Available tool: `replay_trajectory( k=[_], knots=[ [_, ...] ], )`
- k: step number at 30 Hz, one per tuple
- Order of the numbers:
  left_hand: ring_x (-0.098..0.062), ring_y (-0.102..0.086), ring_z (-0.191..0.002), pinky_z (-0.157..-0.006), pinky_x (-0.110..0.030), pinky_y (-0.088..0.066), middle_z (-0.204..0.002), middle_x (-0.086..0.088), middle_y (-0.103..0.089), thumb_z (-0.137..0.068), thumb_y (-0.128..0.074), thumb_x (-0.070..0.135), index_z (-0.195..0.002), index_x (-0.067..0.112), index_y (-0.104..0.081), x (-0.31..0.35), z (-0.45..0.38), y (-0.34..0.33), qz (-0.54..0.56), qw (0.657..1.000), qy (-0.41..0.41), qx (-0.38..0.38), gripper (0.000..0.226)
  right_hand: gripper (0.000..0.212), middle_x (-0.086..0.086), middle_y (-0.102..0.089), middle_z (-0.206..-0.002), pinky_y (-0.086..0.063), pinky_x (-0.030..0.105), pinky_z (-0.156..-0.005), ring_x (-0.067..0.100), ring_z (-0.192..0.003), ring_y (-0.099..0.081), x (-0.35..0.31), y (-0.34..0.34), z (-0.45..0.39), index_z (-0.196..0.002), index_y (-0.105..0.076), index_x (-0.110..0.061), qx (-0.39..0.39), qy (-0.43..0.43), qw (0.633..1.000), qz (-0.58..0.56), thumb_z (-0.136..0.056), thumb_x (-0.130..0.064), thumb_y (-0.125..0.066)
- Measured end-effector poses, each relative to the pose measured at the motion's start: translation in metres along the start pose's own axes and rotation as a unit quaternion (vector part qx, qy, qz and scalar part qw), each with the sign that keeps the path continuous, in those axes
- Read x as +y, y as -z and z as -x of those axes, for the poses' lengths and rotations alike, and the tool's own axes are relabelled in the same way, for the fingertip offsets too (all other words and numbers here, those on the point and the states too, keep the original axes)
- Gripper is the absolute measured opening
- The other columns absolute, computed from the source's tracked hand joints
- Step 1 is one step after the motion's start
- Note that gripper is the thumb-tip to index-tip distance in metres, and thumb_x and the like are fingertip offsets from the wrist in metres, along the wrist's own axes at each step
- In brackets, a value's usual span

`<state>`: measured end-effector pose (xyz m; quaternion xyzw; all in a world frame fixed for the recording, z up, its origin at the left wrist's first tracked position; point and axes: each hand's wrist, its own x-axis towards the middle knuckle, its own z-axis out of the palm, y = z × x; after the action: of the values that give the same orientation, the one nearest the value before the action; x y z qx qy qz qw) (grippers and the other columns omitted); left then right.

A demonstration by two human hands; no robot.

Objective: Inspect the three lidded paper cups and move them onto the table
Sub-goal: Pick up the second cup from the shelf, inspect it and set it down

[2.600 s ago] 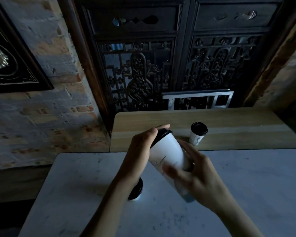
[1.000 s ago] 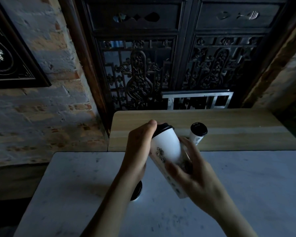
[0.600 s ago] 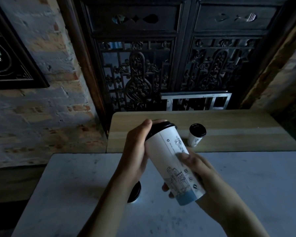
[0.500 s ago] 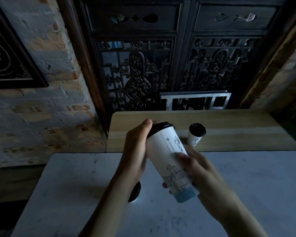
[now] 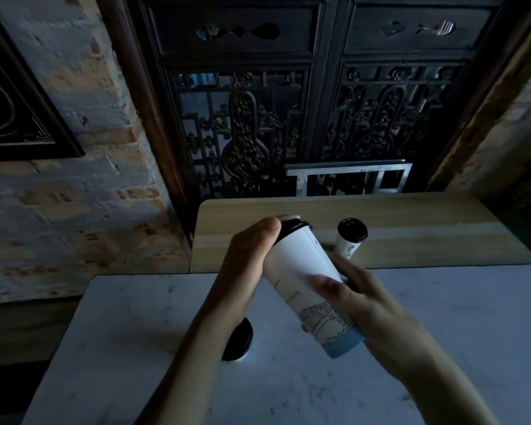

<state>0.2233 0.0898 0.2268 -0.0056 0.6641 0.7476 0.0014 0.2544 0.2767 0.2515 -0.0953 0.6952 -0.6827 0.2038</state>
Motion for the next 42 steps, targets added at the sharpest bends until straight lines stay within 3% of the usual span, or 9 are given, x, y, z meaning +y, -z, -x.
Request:
replay_trajectory(
  k=[4,8,12,15,19,26,31,35,42],
  knots=[
    [0.002,-0.054,-0.135,-0.111,-0.037,-0.045,-0.142,0.028,-0.059,-0.086,-0.044,0.067,-0.137,0.051,-0.057,0.001,0.004,0.015,-0.114,0.986,-0.027,-0.12,0.055,0.043,-0.004,-0.078,-0.116,-0.063,0.044,-0.087,0.018,-0.107,-0.075,-0.009,0.021,-0.003,-0.124,-0.07,-0.051,-0.04,0.025,0.994,0.102,-0.08,-0.055,-0.069],
    [-0.026,-0.059,-0.132,-0.094,-0.053,-0.056,-0.141,0.012,-0.06,-0.086,-0.049,0.066,-0.134,0.054,-0.058,-0.006,0.003,0.017,-0.07,0.99,-0.025,-0.119,0.05,0.063,-0.013,-0.075,-0.121,-0.061,0.023,-0.081,0.003,-0.106,-0.072,-0.015,0.038,-0.01,-0.13,-0.067,-0.045,-0.016,0.027,0.991,0.129,-0.071,-0.066,-0.068],
    [-0.025,-0.068,-0.114,-0.073,-0.04,-0.062,-0.13,-0.004,-0.063,-0.077,-0.072,0.062,-0.132,0.032,-0.056,-0.015,0.003,0.006,0.096,0.995,-0.008,-0.04,0.065,0.064,-0.004,-0.078,-0.112,-0.064,0.034,-0.078,0.022,-0.109,-0.074,-0.018,0.043,-0.014,-0.126,-0.068,-0.031,0.063,0.064,0.996,0.001,-0.069,-0.055,-0.083],
    [-0.019,-0.069,-0.118,-0.082,-0.047,-0.063,-0.127,0.008,-0.068,-0.065,-0.089,0.061,-0.133,0.03,-0.047,-0.025,0.002,-0.002,0.174,0.984,-0.009,-0.045,0.086,0.068,0.007,-0.077,-0.118,-0.064,0.038,-0.086,0.026,-0.112,-0.074,-0.018,0.036,-0.019,-0.132,-0.063,-0.028,0.152,0.128,0.978,-0.063,-0.072,-0.053,-0.085],
    [-0.022,-0.06,-0.135,-0.1,-0.054,-0.056,-0.146,0.009,-0.059,-0.066,-0.09,0.059,-0.142,0.05,-0.04,-0.038,0.005,-0.015,0.111,0.99,-0.008,-0.083,0.092,0.08,0.002,-0.077,-0.1,-0.061,0.042,-0.09,0.02,-0.103,-0.074,-0.017,0.027,-0.03,-0.143,-0.051,-0.016,0.211,0.156,0.952,-0.158,-0.072,-0.039,-0.082],
    [-0.024,-0.06,-0.133,-0.101,-0.05,-0.057,-0.142,0.002,-0.062,-0.067,-0.093,0.042,-0.144,0.03,-0.047,-0.036,0.016,-0.042,0.108,0.991,-0.052,-0.061,0.091,0.043,0.015,-0.063,-0.103,-0.058,0.046,-0.084,0.029,-0.098,-0.066,-0.021,0.023,-0.039,-0.123,-0.053,-0.005,0.151,0.169,0.953,-0.203,-0.087,-0.022,-0.069],
    [-0.023,-0.062,-0.132,-0.101,-0.047,-0.058,-0.141,0.003,-0.064,-0.064,-0.091,0.057,-0.145,0.029,-0.048,-0.034,0.02,-0.051,0.131,0.989,-0.059,-0.036,0.097,0.057,0.021,-0.059,-0.108,-0.057,0.046,-0.083,0.036,-0.101,-0.062,-0.018,0.029,-0.042,-0.126,-0.049,0.008,0.132,0.175,0.953,-0.207,-0.088,-0.025,-0.074],
    [-0.029,-0.062,-0.132,-0.092,-0.046,-0.06,-0.144,-0.004,-0.061,-0.065,-0.091,0.055,-0.146,0.029,-0.049,-0.028,0.023,-0.051,0.17,0.983,-0.031,-0.057,0.095,0.071,0.024,-0.059,-0.114,-0.05,0.058,-0.09,0.04,-0.107,-0.058,-0.015,0.034,-0.042,-0.122,-0.056,-0.006,0.078,0.197,0.955,-0.208,-0.074,-0.048,-0.088],
    [-0.037,-0.063,-0.127,-0.088,-0.045,-0.06,-0.149,-0.018,-0.055,-0.072,-0.088,0.055,-0.148,0.024,-0.052,-0.025,0.03,-0.046,0.279,0.95,0.035,-0.139,0.089,0.06,0.02,-0.068,-0.116,-0.054,0.056,-0.092,0.038,-0.105,-0.068,-0.022,0.037,-0.042,-0.119,-0.069,-0.01,0.01,0.209,0.958,-0.199,-0.078,-0.051,-0.084]
  ],
)
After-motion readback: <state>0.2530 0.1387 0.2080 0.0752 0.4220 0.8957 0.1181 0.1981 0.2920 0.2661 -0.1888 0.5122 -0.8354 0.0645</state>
